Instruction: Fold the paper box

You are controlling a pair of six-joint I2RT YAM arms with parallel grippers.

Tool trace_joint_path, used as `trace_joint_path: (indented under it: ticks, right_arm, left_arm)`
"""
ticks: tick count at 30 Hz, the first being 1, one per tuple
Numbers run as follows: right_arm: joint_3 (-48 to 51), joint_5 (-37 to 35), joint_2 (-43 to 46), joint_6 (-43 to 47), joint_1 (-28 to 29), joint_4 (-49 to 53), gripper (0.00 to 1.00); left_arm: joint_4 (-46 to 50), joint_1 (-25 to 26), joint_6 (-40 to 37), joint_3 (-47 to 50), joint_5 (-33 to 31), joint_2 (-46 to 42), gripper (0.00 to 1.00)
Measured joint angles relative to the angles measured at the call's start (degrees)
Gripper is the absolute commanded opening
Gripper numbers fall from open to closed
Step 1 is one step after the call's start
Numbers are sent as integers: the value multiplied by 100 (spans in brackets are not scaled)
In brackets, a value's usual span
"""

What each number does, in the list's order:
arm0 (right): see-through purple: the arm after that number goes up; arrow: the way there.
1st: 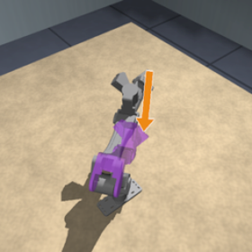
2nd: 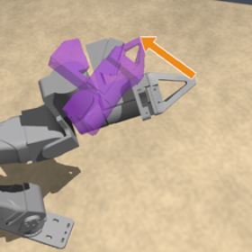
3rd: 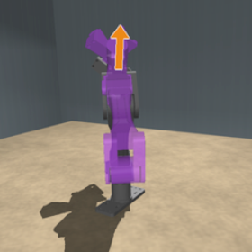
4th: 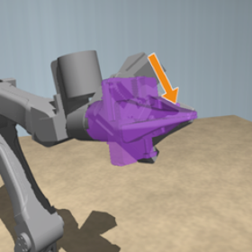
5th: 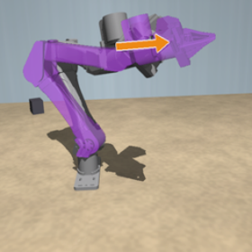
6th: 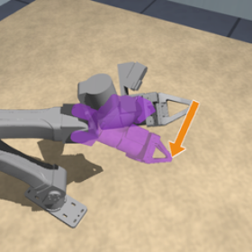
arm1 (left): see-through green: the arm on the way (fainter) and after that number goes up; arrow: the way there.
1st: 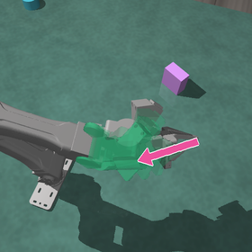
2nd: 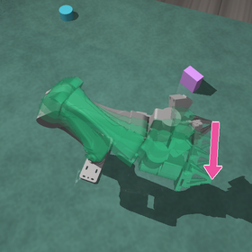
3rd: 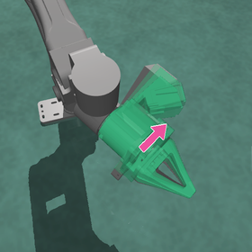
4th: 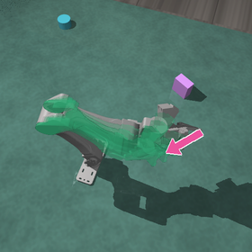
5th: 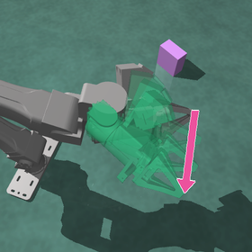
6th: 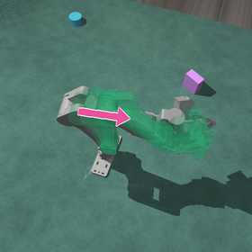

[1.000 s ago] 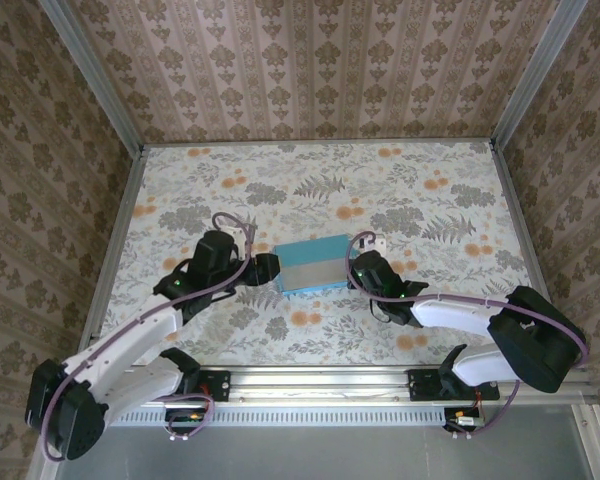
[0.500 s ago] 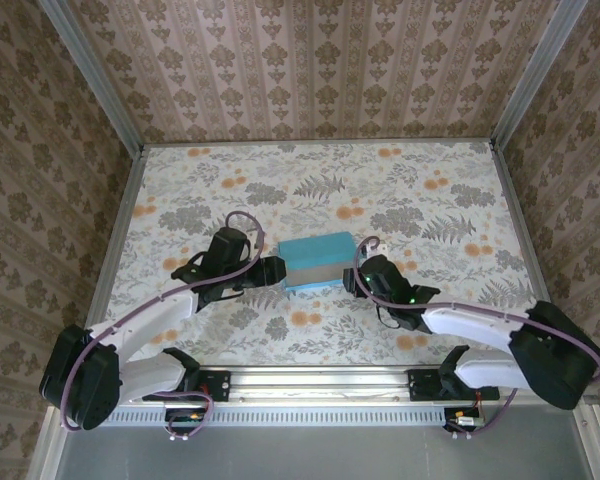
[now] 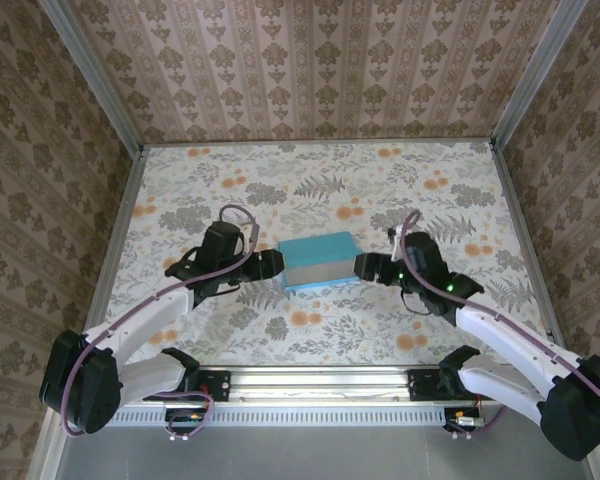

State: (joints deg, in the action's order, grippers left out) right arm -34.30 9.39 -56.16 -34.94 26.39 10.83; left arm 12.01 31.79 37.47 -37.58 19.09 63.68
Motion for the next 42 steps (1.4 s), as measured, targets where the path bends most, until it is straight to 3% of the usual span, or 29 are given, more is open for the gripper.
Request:
trace_joint_path:
  ticks: [7, 19, 32, 42]
  right_arm:
    - [-741, 872, -968, -273, -389, 188, 73]
    - [-1025, 1198, -1993, -472, -396, 87, 61]
    - [-1025, 1346, -2190, -422, -396, -120, 46]
    - [-1025, 1379, -2251, -426, -400, -188, 41]
  left_arm:
    - [160, -142, -4, -350, 267, -37, 66]
    - [-125, 11, 208, -382, 455, 809, 59]
    - [-610, 120, 422, -409, 516, 1290, 53]
    - [-739, 162, 553, -409, 509, 1333, 48]
